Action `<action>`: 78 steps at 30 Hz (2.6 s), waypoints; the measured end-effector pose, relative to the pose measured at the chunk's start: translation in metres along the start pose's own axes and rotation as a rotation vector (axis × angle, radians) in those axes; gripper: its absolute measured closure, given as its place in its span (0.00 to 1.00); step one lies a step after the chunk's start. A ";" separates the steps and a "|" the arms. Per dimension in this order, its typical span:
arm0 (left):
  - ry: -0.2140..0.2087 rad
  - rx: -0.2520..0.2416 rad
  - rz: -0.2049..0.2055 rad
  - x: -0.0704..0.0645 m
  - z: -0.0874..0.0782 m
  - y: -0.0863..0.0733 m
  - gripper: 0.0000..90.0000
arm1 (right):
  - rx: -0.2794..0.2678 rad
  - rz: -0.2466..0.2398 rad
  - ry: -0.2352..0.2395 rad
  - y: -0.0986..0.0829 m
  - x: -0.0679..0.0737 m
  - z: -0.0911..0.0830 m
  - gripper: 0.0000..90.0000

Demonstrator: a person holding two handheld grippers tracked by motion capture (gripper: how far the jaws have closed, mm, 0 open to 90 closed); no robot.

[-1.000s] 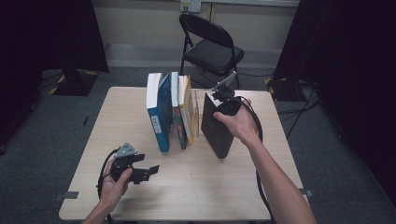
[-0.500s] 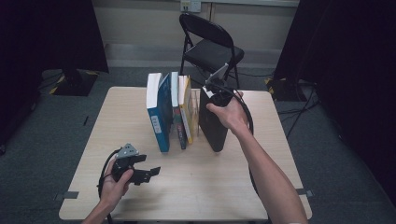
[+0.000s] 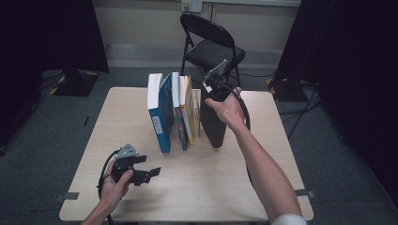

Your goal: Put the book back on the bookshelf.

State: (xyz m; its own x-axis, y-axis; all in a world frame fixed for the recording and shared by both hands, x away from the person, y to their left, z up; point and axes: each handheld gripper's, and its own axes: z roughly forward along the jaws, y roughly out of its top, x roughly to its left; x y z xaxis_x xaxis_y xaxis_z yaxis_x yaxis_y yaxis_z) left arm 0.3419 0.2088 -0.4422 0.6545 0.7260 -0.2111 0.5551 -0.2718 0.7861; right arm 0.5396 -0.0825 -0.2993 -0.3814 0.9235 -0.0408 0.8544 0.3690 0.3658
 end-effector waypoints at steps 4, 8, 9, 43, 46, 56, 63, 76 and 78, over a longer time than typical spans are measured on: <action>-0.001 -0.001 -0.003 0.000 0.000 0.000 0.22 | 0.003 0.009 -0.001 0.006 -0.002 0.004 0.59; 0.000 -0.005 -0.010 0.002 0.000 -0.001 0.22 | 0.004 0.006 -0.007 0.012 -0.001 0.004 0.59; 0.000 -0.002 -0.010 0.002 -0.001 -0.001 0.22 | 0.005 0.009 -0.008 0.013 -0.001 0.005 0.59; 0.004 0.008 0.006 -0.001 -0.001 -0.002 0.22 | -0.052 0.002 -0.007 0.025 0.001 0.027 0.58; 0.005 0.004 0.008 -0.002 0.000 -0.001 0.22 | -0.080 0.016 0.004 0.021 0.001 0.025 0.57; 0.003 0.004 0.011 -0.003 0.000 -0.001 0.22 | -0.177 -0.003 0.051 -0.006 -0.002 0.011 0.51; 0.000 -0.002 0.008 -0.004 0.001 0.000 0.22 | -0.290 0.009 0.117 -0.038 -0.010 0.007 0.51; 0.002 0.001 0.008 -0.003 0.001 0.000 0.22 | -0.491 0.003 0.178 -0.086 -0.015 0.024 0.50; 0.002 -0.001 0.009 -0.003 0.001 0.000 0.22 | -0.496 0.003 0.181 -0.091 -0.015 0.029 0.52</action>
State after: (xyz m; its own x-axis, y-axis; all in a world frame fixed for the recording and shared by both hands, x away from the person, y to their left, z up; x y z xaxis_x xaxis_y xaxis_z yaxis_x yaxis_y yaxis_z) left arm 0.3404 0.2059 -0.4422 0.6584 0.7247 -0.2032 0.5488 -0.2776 0.7885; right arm 0.4779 -0.1265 -0.3590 -0.4709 0.8758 0.1060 0.6028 0.2317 0.7635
